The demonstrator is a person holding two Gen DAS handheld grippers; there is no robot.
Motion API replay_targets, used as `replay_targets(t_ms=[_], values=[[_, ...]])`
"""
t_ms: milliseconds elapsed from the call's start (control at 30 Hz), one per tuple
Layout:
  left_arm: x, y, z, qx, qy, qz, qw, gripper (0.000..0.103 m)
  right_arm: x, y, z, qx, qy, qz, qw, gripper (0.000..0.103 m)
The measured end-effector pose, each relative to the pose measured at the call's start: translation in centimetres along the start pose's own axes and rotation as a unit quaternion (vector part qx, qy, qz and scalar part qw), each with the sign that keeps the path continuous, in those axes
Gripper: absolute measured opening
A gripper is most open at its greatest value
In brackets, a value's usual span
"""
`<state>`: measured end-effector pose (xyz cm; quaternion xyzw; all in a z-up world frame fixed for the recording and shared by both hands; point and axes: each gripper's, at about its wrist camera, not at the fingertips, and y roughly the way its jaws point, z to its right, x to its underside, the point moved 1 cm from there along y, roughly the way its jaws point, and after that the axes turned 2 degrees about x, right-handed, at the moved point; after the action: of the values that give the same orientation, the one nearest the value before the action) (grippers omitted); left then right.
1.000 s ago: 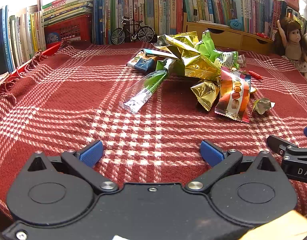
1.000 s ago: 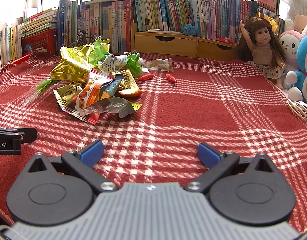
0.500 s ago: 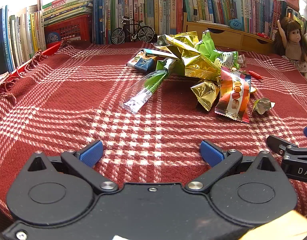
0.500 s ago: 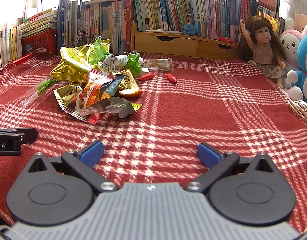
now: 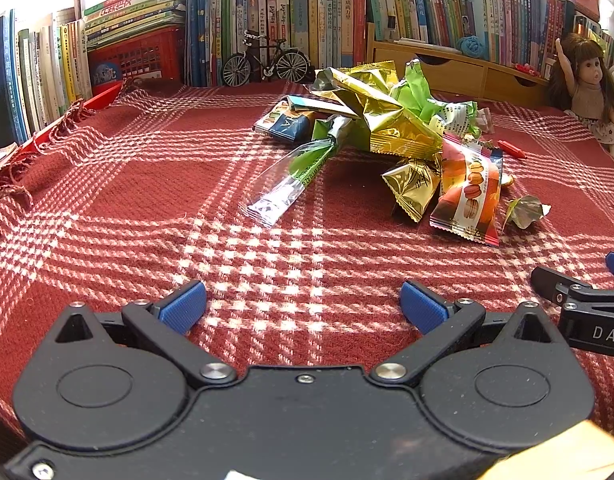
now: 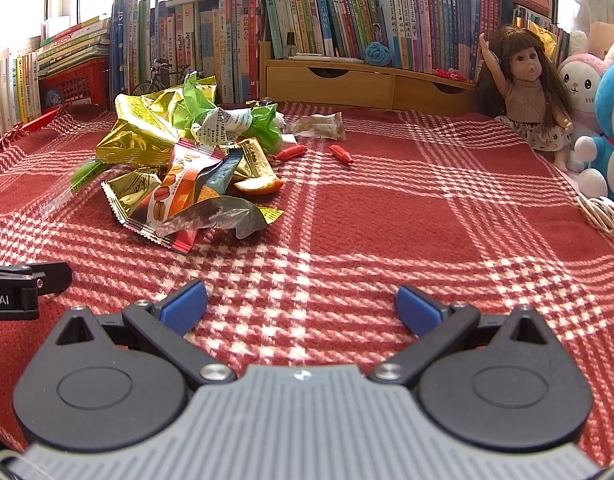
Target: Collect trash
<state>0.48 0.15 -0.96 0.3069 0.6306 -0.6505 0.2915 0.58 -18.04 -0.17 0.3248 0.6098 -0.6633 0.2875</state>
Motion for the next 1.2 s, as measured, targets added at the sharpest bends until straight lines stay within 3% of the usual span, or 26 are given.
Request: replay_targets(t_ms=[467, 667, 867, 933, 1067, 1200], values=[[-0.6, 0.0, -0.6, 0.015, -0.007, -0.002, 0.9999, 0.102, -0.4, 0.1, 0.2, -0.010, -0.003, -0.007, 1.000, 0.103], [-2.2, -0.5, -2.3, 0.028, -0.021, 0.013, 0.9993, 0.098, -1.5, -1.3, 0.0, -0.063, -0.008, 0.016, 0.998, 0.103], [-3.9, -0.6, -3.7, 0.045, -0.025, 0.027, 0.9983, 0.080, -3.2, -1.6, -1.9, -0.101, -0.037, 0.027, 0.994, 0.094], [-4.5, -0.3, -4.0, 0.056, -0.023, 0.027, 0.9978, 0.070, -3.8, -1.2, -2.0, -0.107, -0.030, 0.025, 0.994, 0.090], [-5.4, 0.5, -4.1, 0.071, -0.019, 0.028, 0.9969, 0.061, -4.9, -0.2, -1.6, -0.108, 0.006, 0.017, 0.994, 0.081], [-6.5, 2.4, -3.7, 0.082, -0.014, 0.013, 0.9964, 0.049, -5.9, -0.1, -2.6, -0.125, -0.015, 0.025, 0.992, 0.076]])
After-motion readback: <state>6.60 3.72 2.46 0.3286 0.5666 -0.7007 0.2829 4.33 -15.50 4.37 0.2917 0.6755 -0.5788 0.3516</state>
